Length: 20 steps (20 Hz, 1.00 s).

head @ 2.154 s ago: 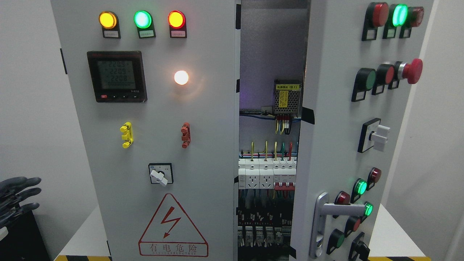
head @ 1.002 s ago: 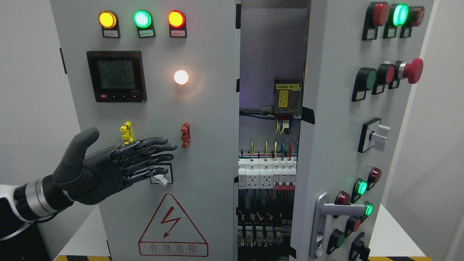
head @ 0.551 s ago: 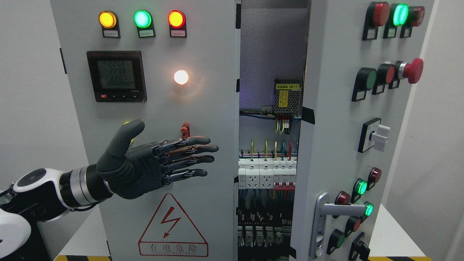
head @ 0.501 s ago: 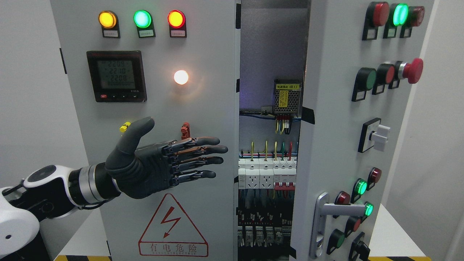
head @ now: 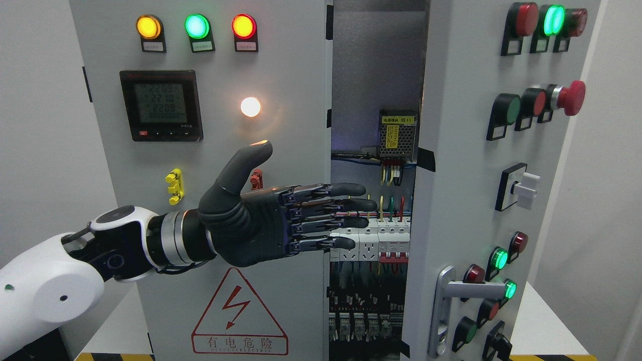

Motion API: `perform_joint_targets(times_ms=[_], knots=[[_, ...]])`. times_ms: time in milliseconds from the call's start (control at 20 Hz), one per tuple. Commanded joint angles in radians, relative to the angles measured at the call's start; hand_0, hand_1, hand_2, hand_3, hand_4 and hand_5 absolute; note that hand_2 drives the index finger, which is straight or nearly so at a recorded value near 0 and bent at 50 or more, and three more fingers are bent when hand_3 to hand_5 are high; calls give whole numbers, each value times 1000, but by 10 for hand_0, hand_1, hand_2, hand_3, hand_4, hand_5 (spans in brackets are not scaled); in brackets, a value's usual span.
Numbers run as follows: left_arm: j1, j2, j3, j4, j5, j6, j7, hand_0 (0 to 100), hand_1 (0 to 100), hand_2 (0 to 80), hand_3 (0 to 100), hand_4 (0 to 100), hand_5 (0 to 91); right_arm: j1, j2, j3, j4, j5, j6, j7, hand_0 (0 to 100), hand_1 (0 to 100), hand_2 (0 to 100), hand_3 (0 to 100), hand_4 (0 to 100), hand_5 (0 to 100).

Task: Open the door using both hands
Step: 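Insert the left hand into the gap behind the ajar door's edge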

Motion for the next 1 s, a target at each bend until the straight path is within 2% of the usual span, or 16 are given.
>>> perform_joint_targets(times_ms=[0, 250, 651, 952], knots=[[-37, -184, 9, 36, 20, 26, 10, 0, 0, 0, 0, 0, 0, 0, 1, -18, 0, 0, 0, 0, 386, 0, 0, 0, 0, 0], [-41, -265, 24, 101, 15, 26, 13, 0, 0, 0, 0, 0, 0, 0, -1, -20, 0, 0, 0, 0, 386, 0, 0, 0, 0, 0], [-41, -345, 20, 113, 0, 29, 66, 0, 0, 0, 0, 0, 0, -1, 1, -18, 0, 0, 0, 0, 386, 0, 0, 0, 0, 0], [-43, -403, 18, 106, -46, 29, 95, 0, 0, 0, 0, 0, 0, -1, -1, -18, 0, 0, 0, 0, 386, 0, 0, 0, 0, 0]])
